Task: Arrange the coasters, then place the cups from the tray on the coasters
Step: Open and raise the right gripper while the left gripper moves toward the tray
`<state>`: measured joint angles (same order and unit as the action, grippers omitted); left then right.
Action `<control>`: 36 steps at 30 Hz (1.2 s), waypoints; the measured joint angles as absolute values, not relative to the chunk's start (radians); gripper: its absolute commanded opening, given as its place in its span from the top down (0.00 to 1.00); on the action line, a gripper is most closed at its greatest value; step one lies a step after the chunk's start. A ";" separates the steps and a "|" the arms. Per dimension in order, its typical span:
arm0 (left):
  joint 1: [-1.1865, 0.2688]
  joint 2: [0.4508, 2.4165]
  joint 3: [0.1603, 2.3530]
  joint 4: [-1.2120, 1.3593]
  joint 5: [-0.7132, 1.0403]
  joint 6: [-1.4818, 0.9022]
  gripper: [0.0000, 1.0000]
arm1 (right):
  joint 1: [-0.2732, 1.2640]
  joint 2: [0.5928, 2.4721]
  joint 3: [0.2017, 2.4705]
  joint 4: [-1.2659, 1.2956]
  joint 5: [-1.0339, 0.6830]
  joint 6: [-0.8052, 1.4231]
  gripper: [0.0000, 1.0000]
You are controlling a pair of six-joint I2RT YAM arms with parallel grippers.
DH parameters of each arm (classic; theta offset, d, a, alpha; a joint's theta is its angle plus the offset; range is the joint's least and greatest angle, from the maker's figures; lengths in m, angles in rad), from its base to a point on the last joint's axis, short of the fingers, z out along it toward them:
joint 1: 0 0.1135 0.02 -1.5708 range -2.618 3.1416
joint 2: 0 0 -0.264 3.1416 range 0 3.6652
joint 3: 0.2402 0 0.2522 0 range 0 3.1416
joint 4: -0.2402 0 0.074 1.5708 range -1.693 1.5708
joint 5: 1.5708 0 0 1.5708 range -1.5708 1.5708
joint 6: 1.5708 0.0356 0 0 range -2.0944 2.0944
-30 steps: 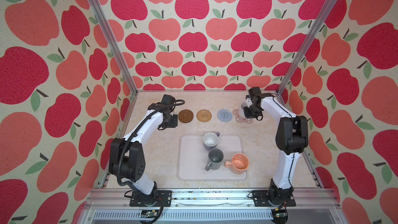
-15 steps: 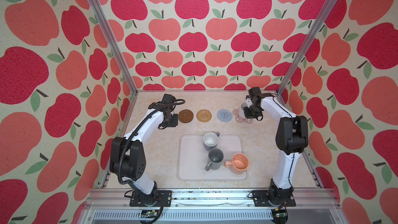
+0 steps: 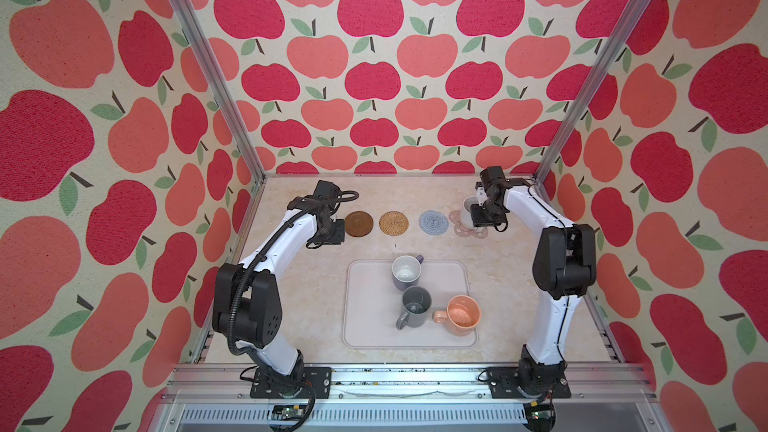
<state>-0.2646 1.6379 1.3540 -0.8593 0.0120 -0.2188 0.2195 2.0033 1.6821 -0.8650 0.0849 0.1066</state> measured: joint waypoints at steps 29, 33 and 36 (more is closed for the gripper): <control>-0.503 1.667 1.512 -0.910 0.073 -0.136 0.65 | 0.301 1.430 1.316 -0.883 0.129 0.166 0.59; -0.597 1.784 1.631 -0.931 0.089 -0.087 0.65 | 0.302 1.381 1.290 -0.882 0.150 0.170 0.59; -0.659 1.868 1.708 -0.946 0.095 -0.062 0.65 | 0.302 1.347 1.278 -0.879 0.167 0.170 0.58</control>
